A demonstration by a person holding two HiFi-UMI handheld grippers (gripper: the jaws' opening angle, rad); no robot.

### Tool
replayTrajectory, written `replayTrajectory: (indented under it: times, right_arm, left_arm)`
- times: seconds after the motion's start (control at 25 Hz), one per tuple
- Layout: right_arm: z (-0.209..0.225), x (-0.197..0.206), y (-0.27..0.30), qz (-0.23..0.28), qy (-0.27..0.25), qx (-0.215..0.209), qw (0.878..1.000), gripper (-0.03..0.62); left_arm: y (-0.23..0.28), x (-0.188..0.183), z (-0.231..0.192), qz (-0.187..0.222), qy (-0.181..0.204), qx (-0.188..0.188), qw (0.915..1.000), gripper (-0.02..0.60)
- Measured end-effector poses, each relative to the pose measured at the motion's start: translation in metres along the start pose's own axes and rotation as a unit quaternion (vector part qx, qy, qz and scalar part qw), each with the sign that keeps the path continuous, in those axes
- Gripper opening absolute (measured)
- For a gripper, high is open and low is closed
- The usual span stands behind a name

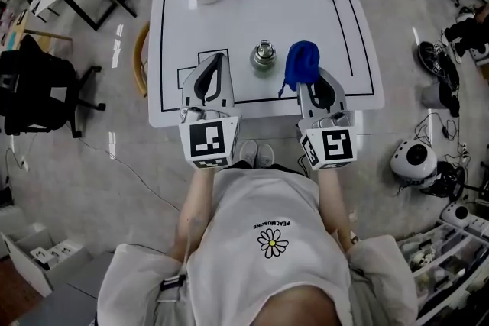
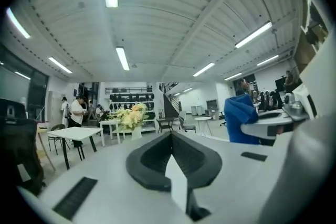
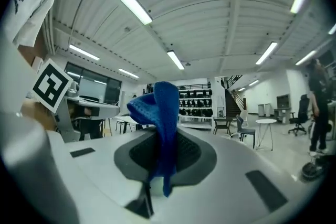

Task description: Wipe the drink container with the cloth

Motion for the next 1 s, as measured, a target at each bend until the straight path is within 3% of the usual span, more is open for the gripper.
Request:
replayTrajectory:
  times: [0.16,0.44,1.0]
  right_arm:
    - [-0.002,0.01,-0.005,-0.003,0.018,-0.005,1.0,0.043]
    - [0.009,-0.005,-0.012,0.019,0.006,0.009,1.0,0.043]
    - [0.011,0.004,-0.013,0.006,0.009,0.019,1.0,0.043]
  left_arm:
    - [-0.005,0.007,-0.003,-0.004,-0.01,-0.017,0.9998,-0.002]
    - [-0.012,0.001,-0.008,0.009,-0.006,-0.039,0.9992,-0.002]
    - [-0.013,0.002,-0.01,0.01,0.006,-0.046,0.9989,-0.002]
Point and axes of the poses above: the fingertips, and each gripper's own axes: y forward along the fingers, z to its right, x out of its underside, the point moved 9 cm from there along -y, backward along the fingers, and after that the axes turned 11 degrees about -z, right-handed, at the moved point
